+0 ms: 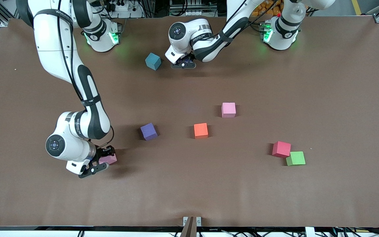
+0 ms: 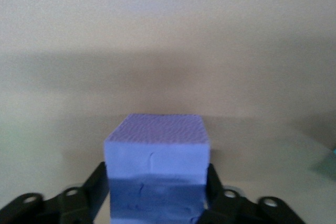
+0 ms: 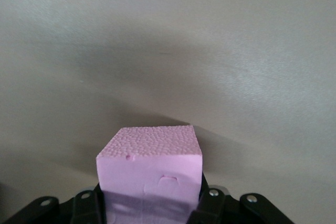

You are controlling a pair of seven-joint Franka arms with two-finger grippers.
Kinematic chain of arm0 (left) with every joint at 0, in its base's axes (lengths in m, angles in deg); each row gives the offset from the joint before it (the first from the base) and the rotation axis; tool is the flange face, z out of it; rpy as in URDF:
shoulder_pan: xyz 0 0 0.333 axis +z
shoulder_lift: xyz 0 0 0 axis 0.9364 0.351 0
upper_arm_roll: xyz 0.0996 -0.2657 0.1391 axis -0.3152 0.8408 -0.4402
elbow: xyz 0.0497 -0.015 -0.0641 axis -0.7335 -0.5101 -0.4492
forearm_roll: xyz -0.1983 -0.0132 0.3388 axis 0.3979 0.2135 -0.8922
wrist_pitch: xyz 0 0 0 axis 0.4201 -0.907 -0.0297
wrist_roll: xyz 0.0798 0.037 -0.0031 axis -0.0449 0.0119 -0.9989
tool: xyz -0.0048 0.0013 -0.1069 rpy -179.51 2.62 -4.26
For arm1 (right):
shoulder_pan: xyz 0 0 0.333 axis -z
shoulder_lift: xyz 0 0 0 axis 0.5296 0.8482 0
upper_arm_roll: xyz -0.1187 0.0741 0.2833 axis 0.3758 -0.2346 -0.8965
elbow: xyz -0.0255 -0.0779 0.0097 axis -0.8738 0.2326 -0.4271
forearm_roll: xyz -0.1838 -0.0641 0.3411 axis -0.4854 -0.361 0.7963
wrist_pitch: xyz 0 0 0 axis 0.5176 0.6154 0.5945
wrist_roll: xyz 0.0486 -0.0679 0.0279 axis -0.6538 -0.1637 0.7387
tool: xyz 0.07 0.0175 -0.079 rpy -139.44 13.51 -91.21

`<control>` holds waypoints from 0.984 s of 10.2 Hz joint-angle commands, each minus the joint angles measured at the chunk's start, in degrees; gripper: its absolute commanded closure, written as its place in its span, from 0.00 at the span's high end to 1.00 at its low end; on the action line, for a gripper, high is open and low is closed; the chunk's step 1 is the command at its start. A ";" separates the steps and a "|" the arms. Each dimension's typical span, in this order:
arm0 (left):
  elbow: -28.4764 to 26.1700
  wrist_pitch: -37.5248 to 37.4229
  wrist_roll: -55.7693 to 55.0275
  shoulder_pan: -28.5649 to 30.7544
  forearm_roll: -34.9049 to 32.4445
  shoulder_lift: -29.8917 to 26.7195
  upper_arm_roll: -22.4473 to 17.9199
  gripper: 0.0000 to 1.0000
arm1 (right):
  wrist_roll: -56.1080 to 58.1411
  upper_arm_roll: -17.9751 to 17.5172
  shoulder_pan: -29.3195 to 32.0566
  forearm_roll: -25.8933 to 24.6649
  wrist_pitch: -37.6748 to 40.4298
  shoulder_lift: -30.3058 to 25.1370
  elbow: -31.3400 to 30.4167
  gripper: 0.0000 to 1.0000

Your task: Arrange blocks into number 1

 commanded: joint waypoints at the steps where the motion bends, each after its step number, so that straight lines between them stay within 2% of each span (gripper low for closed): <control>1: -0.56 0.65 -0.98 0.55 -1.76 -1.71 -0.12 1.00 | -4.70 0.84 -1.55 -0.11 3.60 -4.84 -1.36 0.40; 2: -0.38 0.56 -0.72 1.60 -1.76 -3.28 -0.38 1.00 | -7.32 0.75 -1.64 -0.20 8.40 -8.00 -2.85 0.40; 3: -0.21 0.38 -0.63 3.70 -1.76 -5.56 -0.47 1.00 | -9.61 0.75 -3.12 -0.29 10.01 -11.94 -6.78 0.40; 6: -0.47 -0.23 0.60 11.16 -1.76 -10.76 -0.56 1.00 | -13.50 0.31 -8.48 -0.21 8.72 -23.64 -21.89 0.40; 8: -0.56 -0.23 6.80 16.79 -1.76 -11.64 -0.56 1.00 | -16.29 0.31 -14.26 -0.20 1.03 -32.15 -34.61 0.40; 10: -0.65 -0.41 14.19 21.46 -1.76 -11.74 -2.13 1.00 | -25.75 0.14 -21.99 -0.20 -4.89 -36.14 -42.29 0.40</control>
